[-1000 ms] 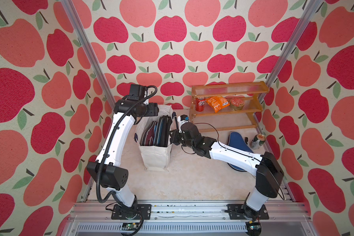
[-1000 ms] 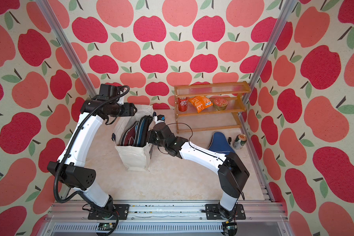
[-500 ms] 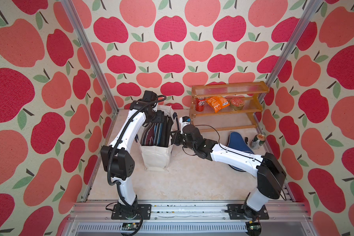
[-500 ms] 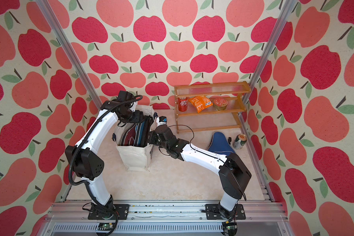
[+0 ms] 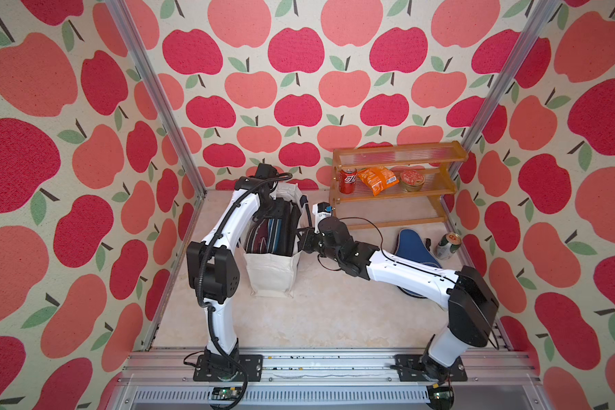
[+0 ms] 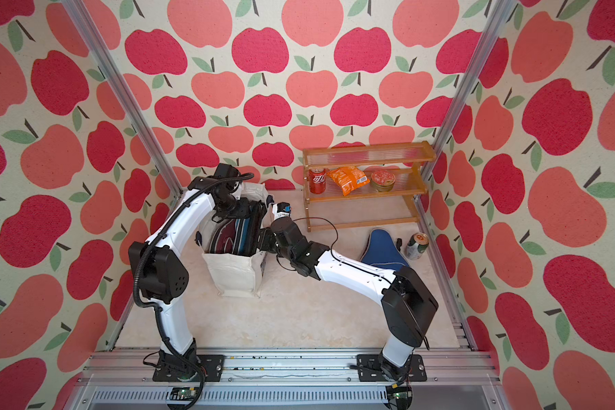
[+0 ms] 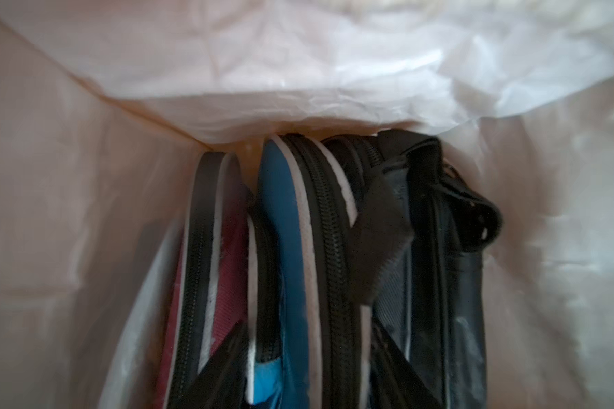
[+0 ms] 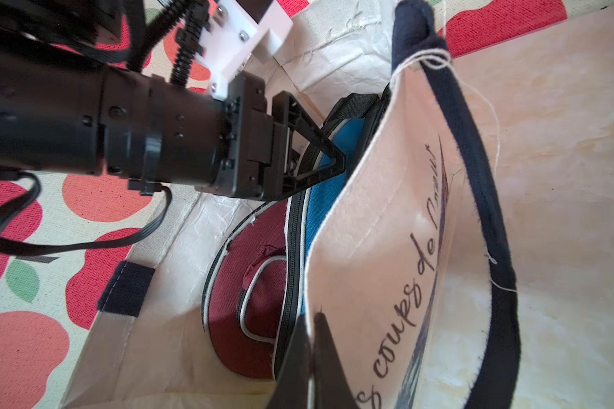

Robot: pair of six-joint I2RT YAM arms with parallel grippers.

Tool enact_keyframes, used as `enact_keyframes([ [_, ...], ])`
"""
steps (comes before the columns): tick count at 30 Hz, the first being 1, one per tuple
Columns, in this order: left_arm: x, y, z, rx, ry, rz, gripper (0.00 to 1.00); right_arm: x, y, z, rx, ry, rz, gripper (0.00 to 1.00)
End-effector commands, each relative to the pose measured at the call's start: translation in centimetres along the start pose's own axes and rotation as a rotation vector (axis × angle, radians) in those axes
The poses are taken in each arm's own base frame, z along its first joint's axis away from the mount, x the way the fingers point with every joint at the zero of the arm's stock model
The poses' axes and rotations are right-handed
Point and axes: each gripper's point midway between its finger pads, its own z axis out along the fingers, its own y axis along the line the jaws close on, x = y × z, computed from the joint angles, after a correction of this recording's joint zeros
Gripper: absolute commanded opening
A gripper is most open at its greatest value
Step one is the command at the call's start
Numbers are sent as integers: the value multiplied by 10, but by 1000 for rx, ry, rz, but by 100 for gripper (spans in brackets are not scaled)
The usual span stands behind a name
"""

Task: Remove the ping pong set from the canvas bag
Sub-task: Pick up the ping pong set from the canvas bag.

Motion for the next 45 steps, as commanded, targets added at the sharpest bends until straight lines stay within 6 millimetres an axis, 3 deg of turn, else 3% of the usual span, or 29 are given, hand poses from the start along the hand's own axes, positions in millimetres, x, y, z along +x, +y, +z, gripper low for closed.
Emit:
enact_keyframes([
  [1, 0, 3, 4, -31, 22, 4, 46, -2, -1, -4, -1, -7, 10, 0],
  [8, -3, 6, 20, -57, 36, 0, 35, 1, 0, -2, -9, 6, 8, 0],
  [13, -9, 3, 21, -52, 47, 3, 15, -3, 0, -4, 0, -3, -3, 0],
  [18, -32, -3, -17, -37, -39, 20, 0, -2, -3, -1, 8, 1, -4, 0],
  [29, -54, -11, -101, 8, -205, 31, 0, -1, -5, 3, 21, 2, -10, 0],
  [45, -54, -4, -235, 66, -503, 28, 0, 0, -15, 2, 61, -6, -21, 0],
])
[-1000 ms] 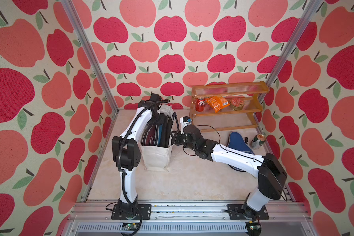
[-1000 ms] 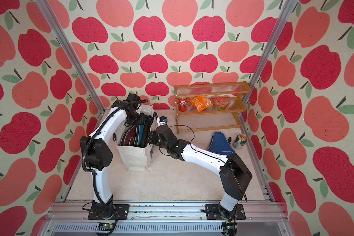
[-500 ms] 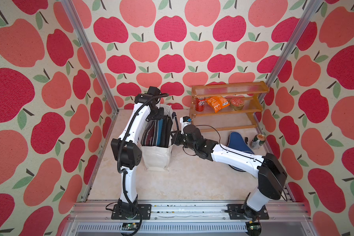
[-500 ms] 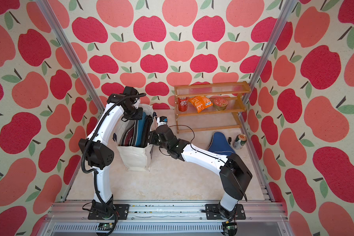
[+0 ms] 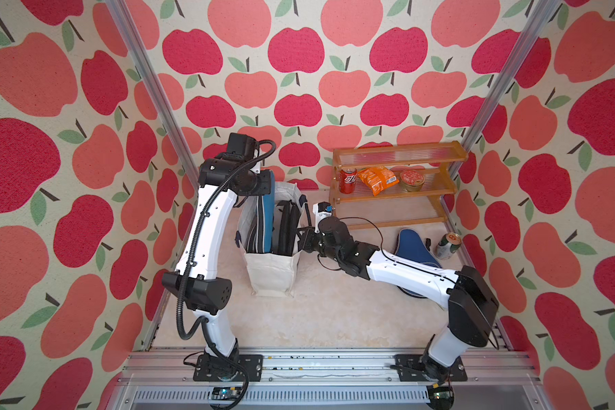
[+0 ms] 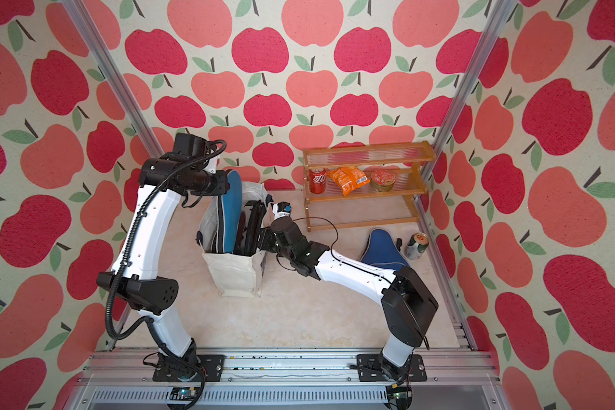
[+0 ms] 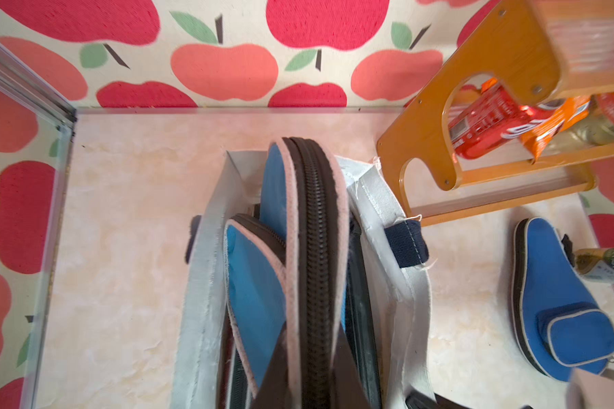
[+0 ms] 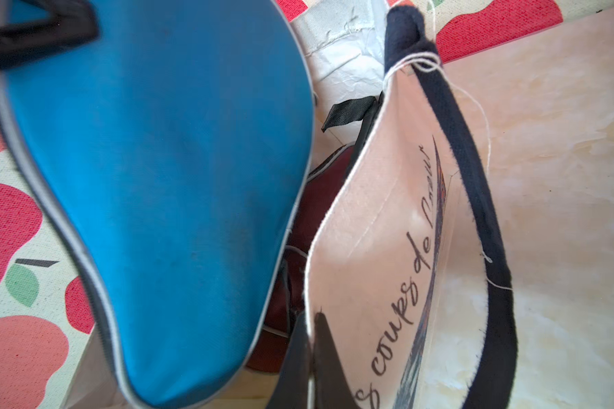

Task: Remove the ping pong set from the canvas bag
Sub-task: Pick up the ping pong set from the canvas bag, then place the ping pong set at the corner of the board.

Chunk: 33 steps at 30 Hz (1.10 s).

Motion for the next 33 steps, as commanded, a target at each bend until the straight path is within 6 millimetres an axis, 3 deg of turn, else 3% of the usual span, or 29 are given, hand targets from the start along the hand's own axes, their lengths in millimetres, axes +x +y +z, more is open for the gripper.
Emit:
enact_keyframes([
  [1, -32, -3, -48, 28, -180, 18, 0, 1, -14, 2, 57, 2, -27, 0],
  [11, -66, 25, -161, -6, -516, -13, 0, 13, -27, -1, 88, 32, -54, 0],
  [18, -69, 45, -209, -105, -632, -10, 0, 18, -33, -2, 101, 46, -70, 0],
  [22, -68, 62, -211, -201, -629, 3, 0, 20, -34, -4, 105, 60, -78, 0],
  [25, -68, 82, -202, -296, -599, 16, 0, 20, -35, -8, 106, 58, -84, 0],
  [28, -65, 112, -174, -389, -522, 7, 0, 20, -38, -12, 112, 52, -88, 0],
  [33, -55, 163, -107, -521, -372, -30, 0, 20, -38, -14, 102, 49, -88, 0],
])
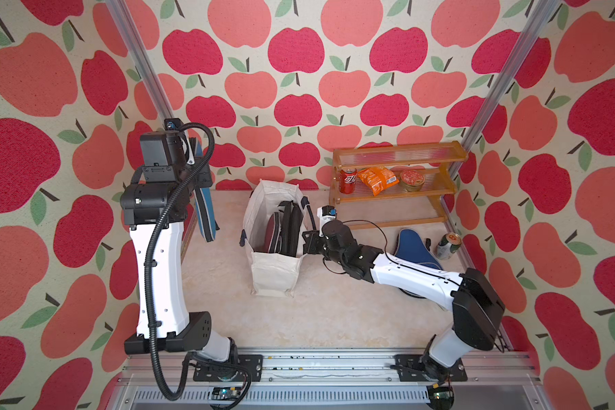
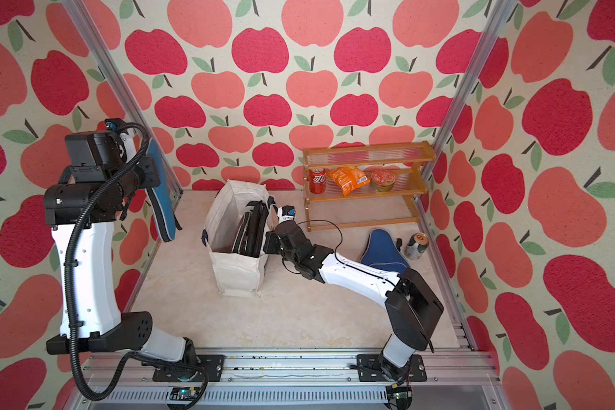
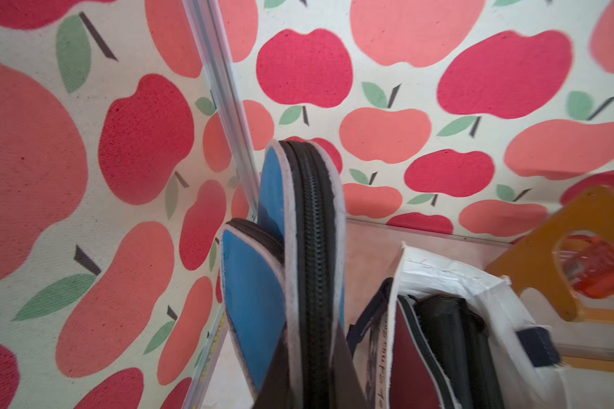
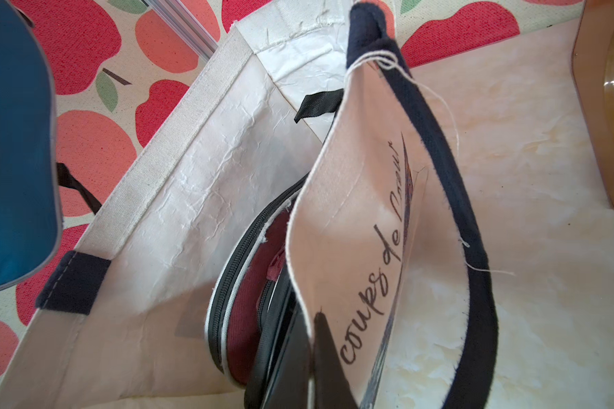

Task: Remove the ping pong set from the canvas bag
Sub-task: Place the ping pong set at the corner of the board.

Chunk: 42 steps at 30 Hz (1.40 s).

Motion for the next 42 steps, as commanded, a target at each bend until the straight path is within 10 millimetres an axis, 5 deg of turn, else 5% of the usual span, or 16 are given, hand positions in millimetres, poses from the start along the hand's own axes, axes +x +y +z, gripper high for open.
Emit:
enact_keyframes([
  [1, -2, 20, 50, -136, 0, 31, 0, 12, -14, -6, 41, 41, -37, 0],
  [11, 58, 18, 196, -303, 218, 191, 0, 14, -12, -9, 19, 51, -53, 0],
  [20, 95, -15, 282, -352, 264, 361, 0, 15, -16, -15, 37, 115, -117, 0],
  [31, 135, -37, 354, -328, 291, 523, 0, 9, -29, -23, 53, 107, -130, 0],
  [42, 178, -55, 382, -267, 347, 529, 0, -2, -30, -23, 73, 86, -149, 0],
])
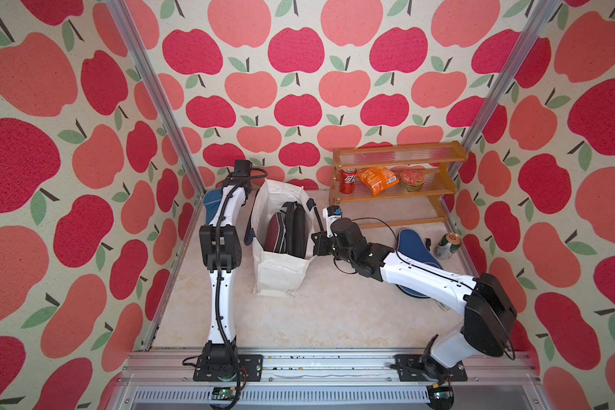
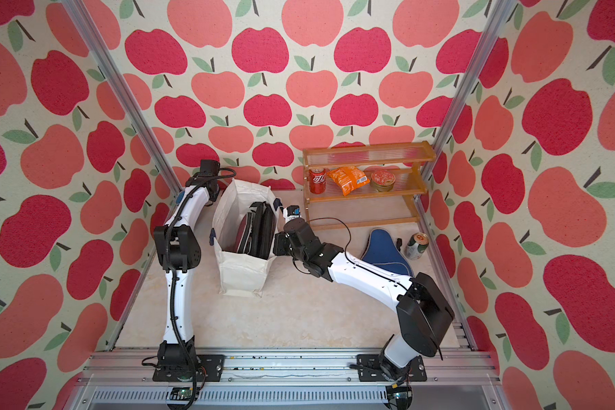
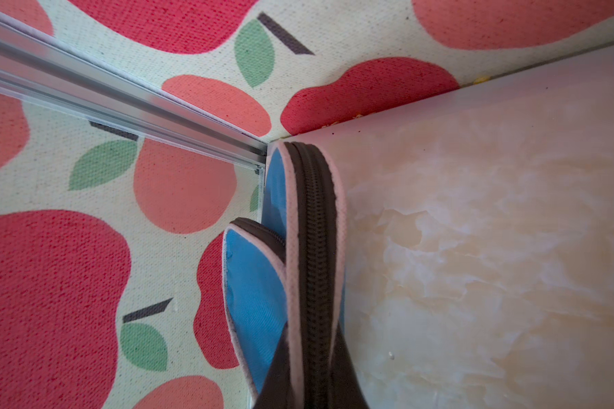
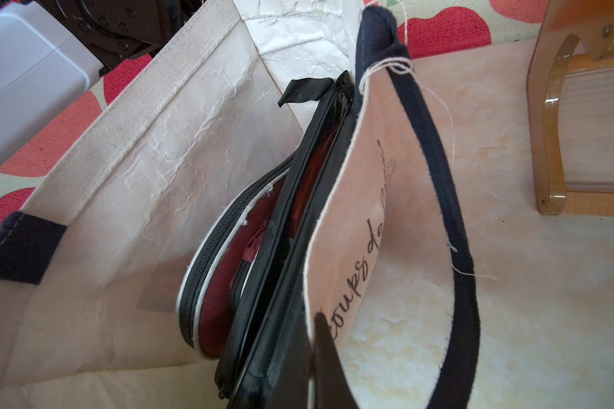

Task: Remove the ping pong set from the canvas bag
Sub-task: Place the ping pong set at the corner of the board.

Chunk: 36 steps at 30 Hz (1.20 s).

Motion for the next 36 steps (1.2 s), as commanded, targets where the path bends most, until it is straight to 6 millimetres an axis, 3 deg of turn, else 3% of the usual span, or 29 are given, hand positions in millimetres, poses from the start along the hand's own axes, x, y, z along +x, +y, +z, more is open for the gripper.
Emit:
enact_keyframes([
  [1, -7, -7, 15, -14, -29, -26, 0, 2, -8, -5, 37, 28, -30, 0],
  [10, 13, -26, 38, 30, 23, -73, 1, 1, -5, -4, 49, 24, -29, 0],
  [16, 13, -42, 39, 60, 29, -84, 7, 1, -6, -3, 59, 24, -32, 0],
  [20, 10, -49, 36, 72, 28, -116, 19, -1, -7, -4, 62, 15, -42, 0],
  [26, -5, -54, 21, 109, 4, -156, 46, -5, -9, -8, 67, 5, -56, 0],
  [29, -17, -49, 4, 160, -20, -228, 69, -5, -11, -10, 73, 7, -65, 0],
  [33, -32, -36, -21, 267, -53, -359, 82, -5, -13, -10, 76, 9, -65, 0],
  [36, -40, -16, -41, 378, -71, -499, 94, -7, -13, -11, 75, 6, -68, 0],
])
